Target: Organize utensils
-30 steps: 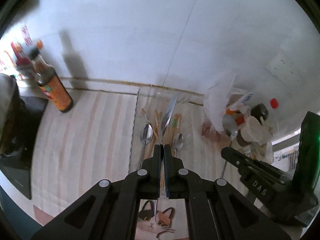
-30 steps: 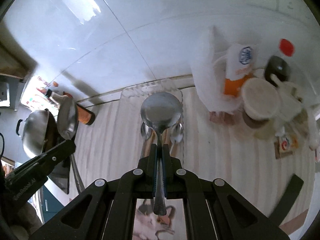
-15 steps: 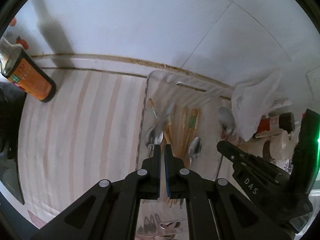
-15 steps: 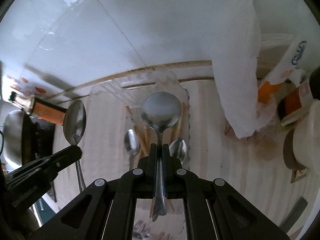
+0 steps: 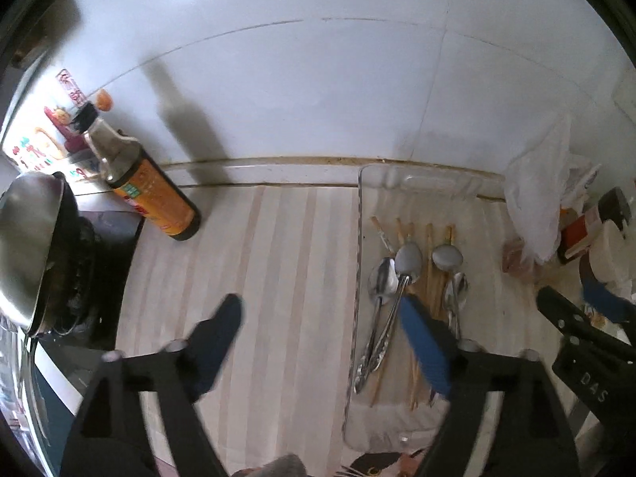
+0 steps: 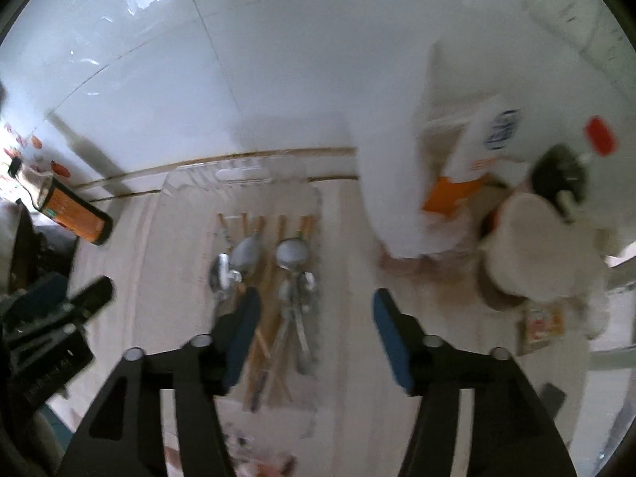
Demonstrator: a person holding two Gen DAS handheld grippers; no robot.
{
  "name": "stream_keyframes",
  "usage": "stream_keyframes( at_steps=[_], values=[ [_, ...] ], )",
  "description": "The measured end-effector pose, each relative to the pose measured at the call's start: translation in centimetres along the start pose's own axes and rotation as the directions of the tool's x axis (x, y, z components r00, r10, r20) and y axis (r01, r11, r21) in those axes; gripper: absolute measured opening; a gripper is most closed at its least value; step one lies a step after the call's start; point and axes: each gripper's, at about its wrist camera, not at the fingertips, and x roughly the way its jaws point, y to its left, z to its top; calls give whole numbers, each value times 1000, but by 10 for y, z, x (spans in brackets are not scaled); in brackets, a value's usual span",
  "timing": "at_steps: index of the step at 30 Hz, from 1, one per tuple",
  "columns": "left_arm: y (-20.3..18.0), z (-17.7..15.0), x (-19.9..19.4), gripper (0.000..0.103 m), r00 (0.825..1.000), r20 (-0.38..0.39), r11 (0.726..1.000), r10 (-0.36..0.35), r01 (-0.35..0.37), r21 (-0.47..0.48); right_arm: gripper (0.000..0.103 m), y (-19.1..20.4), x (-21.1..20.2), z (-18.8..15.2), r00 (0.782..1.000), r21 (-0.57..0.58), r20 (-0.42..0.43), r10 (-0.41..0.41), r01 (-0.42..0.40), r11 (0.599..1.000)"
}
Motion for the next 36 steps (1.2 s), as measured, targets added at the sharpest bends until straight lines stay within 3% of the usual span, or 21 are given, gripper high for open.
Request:
stream_keyframes(
  at_steps=[2, 4, 7, 15, 21, 29, 36],
  values=[
    [2, -10, -5, 103, 1000, 20, 1000, 3, -3, 4, 83, -4, -10, -13, 999, -7, 28, -38, 39, 999],
    [2, -16, -9, 103, 999, 40, 1000, 14, -14, 6, 96, -6, -16, -22, 998, -4, 33, -54, 54, 999],
    [2, -26, -12, 103, 998, 52, 1000, 28, -28, 8, 102, -8, -21, -36, 996, -10, 42, -78, 79, 997],
    [0, -48, -20, 103, 998, 48, 999, 37, -36, -24, 103, -9, -25, -56, 994, -32, 51, -92, 94, 995],
    [-1, -65, -43, 103, 998, 57, 999, 31, -28, -45, 103, -14, -46, -68, 997, -20, 65, -30, 31, 999],
    [3, -95, -118, 103, 993, 104, 996, -50, 57, -65, 103, -30, -119, -95, 989, -5, 107, 106, -106, 994],
    [15, -122, -188, 103, 982, 160, 992, -101, 112, -63, 103, -40, -192, -125, 978, -14, 149, 143, -143, 990]
  ],
)
